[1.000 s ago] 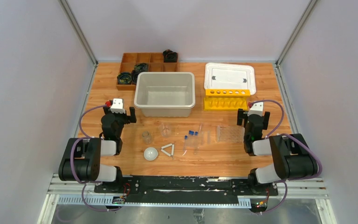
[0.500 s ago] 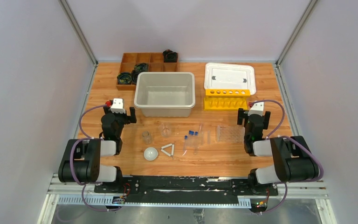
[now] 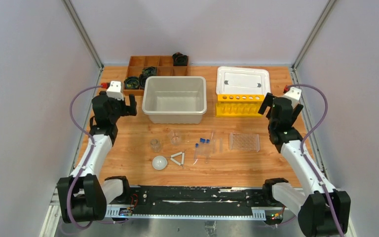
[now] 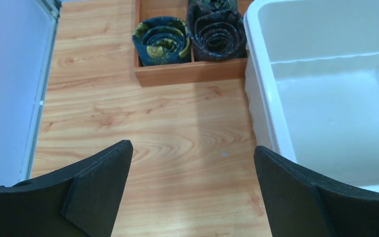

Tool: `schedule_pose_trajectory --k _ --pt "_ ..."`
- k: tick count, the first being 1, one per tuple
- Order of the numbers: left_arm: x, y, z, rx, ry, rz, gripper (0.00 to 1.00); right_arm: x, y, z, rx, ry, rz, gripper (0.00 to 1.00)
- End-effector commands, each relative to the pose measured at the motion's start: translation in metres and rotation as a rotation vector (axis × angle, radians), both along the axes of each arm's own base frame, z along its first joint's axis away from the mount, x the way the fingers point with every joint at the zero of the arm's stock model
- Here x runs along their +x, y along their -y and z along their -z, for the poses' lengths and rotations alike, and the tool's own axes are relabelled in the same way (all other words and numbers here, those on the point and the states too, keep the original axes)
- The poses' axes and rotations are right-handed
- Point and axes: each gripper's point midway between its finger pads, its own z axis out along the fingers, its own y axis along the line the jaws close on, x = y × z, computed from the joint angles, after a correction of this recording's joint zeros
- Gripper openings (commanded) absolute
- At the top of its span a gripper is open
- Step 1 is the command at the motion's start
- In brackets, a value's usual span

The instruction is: Organize the chemistry lab equipment

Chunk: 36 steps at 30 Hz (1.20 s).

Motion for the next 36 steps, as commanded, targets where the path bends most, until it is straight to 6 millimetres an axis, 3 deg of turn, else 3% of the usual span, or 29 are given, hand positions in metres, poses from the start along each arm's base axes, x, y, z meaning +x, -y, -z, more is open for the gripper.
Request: schedule_pose_trajectory --k 1,4,8,10,15,19,23,28,36 --pt "-0.021 0.011 -0.003 -0.027 -0.233 0.082 1.00 -0.012 -0.033 -0.021 0.151 -0.128 -0.122 1.00" --pt "-0.027 0.011 -0.018 -0.047 -0.337 0.085 1.00 -0.006 -0.084 -0.040 0.325 -0.143 -0.347 1.00" --pt "-0.030 0.014 -0.041 -0.067 -0.399 0.101 1.00 -0.011 -0.131 -0.026 0.493 -0.223 -0.554 1.00" --pt "-0.033 0.015 -0.049 -0.063 -0.413 0.109 1.00 -0.013 -0.146 -0.017 0.532 -0.273 -0.603 1.00" --pt "-0.042 0.011 -0.066 -0.018 -0.399 0.109 1.00 -0.029 -0.179 -0.005 0.294 -0.406 -0.604 0.92" --pt "-0.052 0.009 -0.067 0.015 -0.410 0.113 1.00 -0.038 -0.215 0.012 0.286 -0.459 -0.630 0.70" --pt "-0.058 0.010 -0.065 0.018 -0.430 0.126 1.00 -0.040 -0.231 0.046 0.258 -0.567 -0.569 0.58" --pt "-0.066 0.015 -0.068 0.030 -0.451 0.167 1.00 -0.039 -0.247 0.075 0.251 -0.693 -0.537 0.57" --pt "-0.073 0.019 -0.068 0.072 -0.455 0.238 1.00 -0.038 -0.263 0.107 0.258 -0.736 -0.531 0.56"
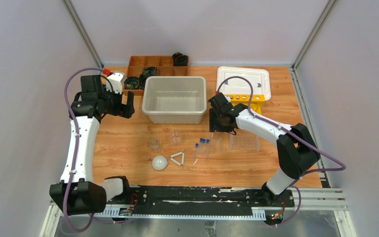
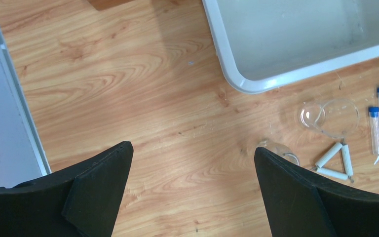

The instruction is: Organize the chemistry lab equipment

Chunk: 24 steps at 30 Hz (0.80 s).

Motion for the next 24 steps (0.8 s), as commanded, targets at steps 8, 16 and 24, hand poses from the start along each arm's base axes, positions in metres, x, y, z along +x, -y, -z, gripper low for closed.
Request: schedule_pose_trajectory --k 8,16,24 --pt "-0.010 0.016 -0.007 -0.071 -0.003 0.058 1.00 0.012 -0.016 0.030 -0.005 0.003 0.033 0.50" --pt "-0.012 0.017 -0.016 -0.076 0.024 0.056 1.00 0.016 -0.020 0.050 0.001 0.001 0.055 0.44" --pt "-0.016 0.022 -0.029 -0.086 0.061 0.077 1.00 0.012 -0.022 0.066 -0.008 -0.021 0.069 0.33"
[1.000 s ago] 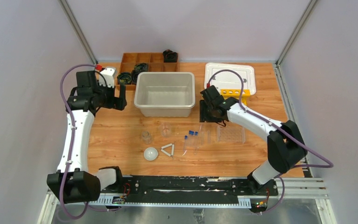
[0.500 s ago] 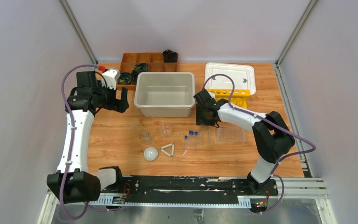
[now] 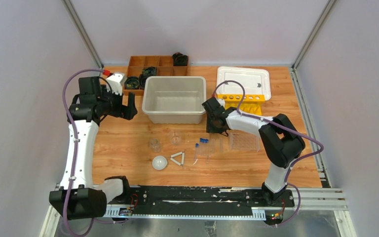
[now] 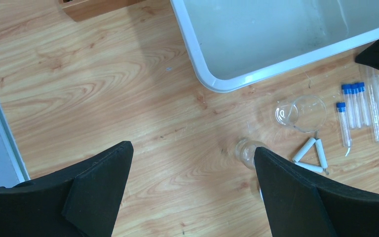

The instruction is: Organize the chemistry lab equipment

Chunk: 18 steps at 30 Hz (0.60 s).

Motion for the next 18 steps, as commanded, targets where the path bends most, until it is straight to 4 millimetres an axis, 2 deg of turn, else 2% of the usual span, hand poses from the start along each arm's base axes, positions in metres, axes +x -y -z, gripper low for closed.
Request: schedule_pose_trajectory --k 1,5,8,13,18 --pt "-0.006 0.005 -0.022 -0.019 0.053 0.023 1.00 -0.009 0.002 0.015 -0.024 -0.018 0.024 0.32" --pt "-0.009 0.010 -0.030 -0.037 0.070 0.040 1.00 -0.011 0.001 0.010 -0.003 -0.012 0.024 0.21" --pt "-0.010 0.014 -0.038 -0.056 0.085 0.051 1.00 -0.011 -0.006 -0.005 0.042 0.007 0.011 0.13" --pt "-0.012 0.020 -0.049 -0.081 0.100 0.069 1.00 -0.010 -0.018 -0.048 0.152 0.063 -0.004 0.00" --pt "-0.021 0.036 -0.051 -0.145 0.098 0.135 1.00 -0.016 -0.029 -0.109 0.280 0.170 -0.017 0.00"
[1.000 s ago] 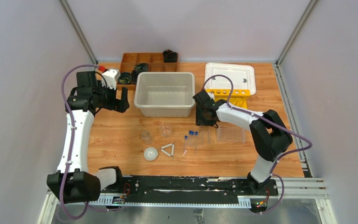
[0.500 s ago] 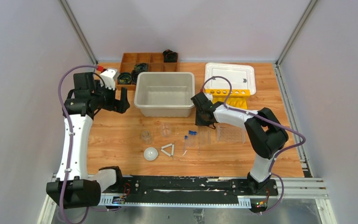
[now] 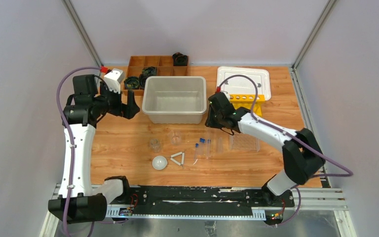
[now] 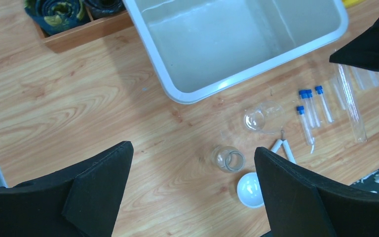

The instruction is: Organize the chemistry lab equipment

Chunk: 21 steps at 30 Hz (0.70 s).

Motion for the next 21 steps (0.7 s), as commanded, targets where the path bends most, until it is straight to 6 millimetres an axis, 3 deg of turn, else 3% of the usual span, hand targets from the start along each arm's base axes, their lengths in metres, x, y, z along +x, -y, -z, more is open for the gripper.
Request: schedule_pose_trajectory --k 1,6,12,16,21 --pt "-0.013 0.020 -0.013 -0.075 0.023 0.081 1.00 -0.011 -0.016 -0.062 0.133 0.101 -0.018 0.00" --pt "-0.023 0.043 -0.010 -0.082 0.024 0.186 1.00 -0.011 -0.042 -0.136 0.250 0.253 -0.059 0.00" --pt "-0.044 0.083 -0.012 -0.218 -0.033 0.344 1.00 -0.011 -0.091 -0.217 0.320 0.467 -0.132 0.00" --pt "-0.057 0.102 -0.009 -0.318 -0.102 0.422 1.00 -0.006 -0.124 -0.248 0.352 0.542 -0.153 0.00" --pt "-0.067 0.112 -0.007 -0.381 -0.154 0.463 0.98 -0.007 -0.159 -0.273 0.401 0.585 -0.180 0.00"
